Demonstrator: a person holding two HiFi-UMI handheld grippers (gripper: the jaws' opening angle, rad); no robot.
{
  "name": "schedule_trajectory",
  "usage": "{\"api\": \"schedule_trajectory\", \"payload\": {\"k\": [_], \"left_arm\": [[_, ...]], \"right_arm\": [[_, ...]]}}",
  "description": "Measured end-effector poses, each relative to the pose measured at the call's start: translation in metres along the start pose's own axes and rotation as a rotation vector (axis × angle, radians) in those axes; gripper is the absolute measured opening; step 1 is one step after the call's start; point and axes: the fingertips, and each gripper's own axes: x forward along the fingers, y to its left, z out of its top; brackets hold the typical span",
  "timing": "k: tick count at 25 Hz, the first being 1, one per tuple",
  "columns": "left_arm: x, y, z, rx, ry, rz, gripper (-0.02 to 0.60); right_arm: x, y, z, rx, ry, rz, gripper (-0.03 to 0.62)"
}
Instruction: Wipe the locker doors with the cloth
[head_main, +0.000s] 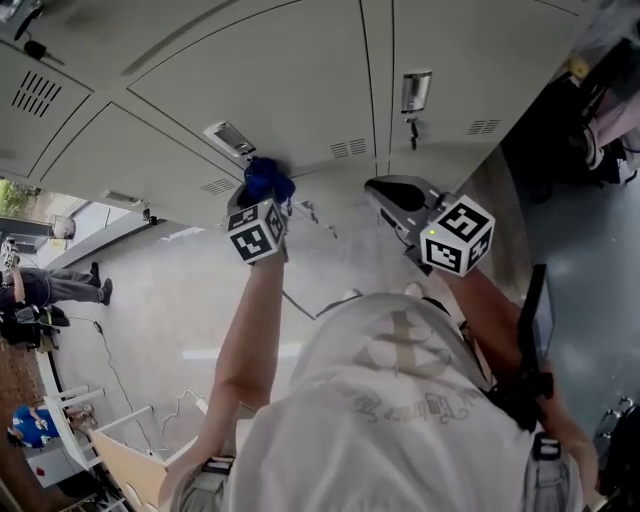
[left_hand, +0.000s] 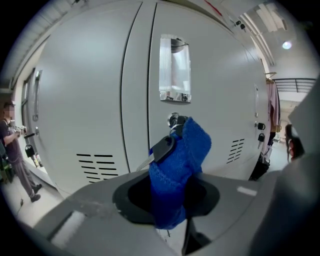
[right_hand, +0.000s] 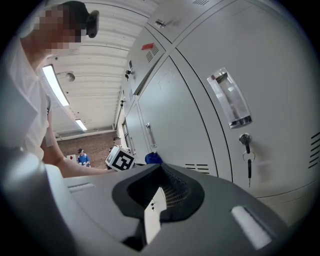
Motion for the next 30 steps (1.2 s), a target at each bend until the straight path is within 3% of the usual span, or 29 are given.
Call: {"api": "schedule_trajectory", "payload": {"k": [3,8,10,13,20,30], "left_arm": [[-0.003,0.008,-0.004,0.006,-0.042,0.076,0.114],[0.024,0.011,-0.030,-0.043,-0.009,0.055,0.115],[0.022,0.025,-0.026,-0.027,-0.012,0.079,0.115],[0.015,0.032,-0.028,-0.063,-0.017,0.116,0.115],[0.025,0.005,-0.033,-0.072,0.017,0.041,0.114],[0.032,-0.056,-0.035,-0.045,0.040,0.007,0.115]], "right_arm": [[-0.005,-0.003,-0.001,0.004,0.005,-0.019,0.006],[-0.015,-0.016,-0.004,-0.005,-0.013,-0.108,0.007],[-0.005,-0.013,0.004,-0.018,-0.027,-0.087,0.007],[-0.006,-0.005,0.009,-0.013,-0.014,-0.048,0.007],[-0.012,-0.005,-0.001,0.002,0.008,-0.052,0.008],[-0.051,-0.023,0.002,0.009,-0.004,-0.090,0.007]]}}
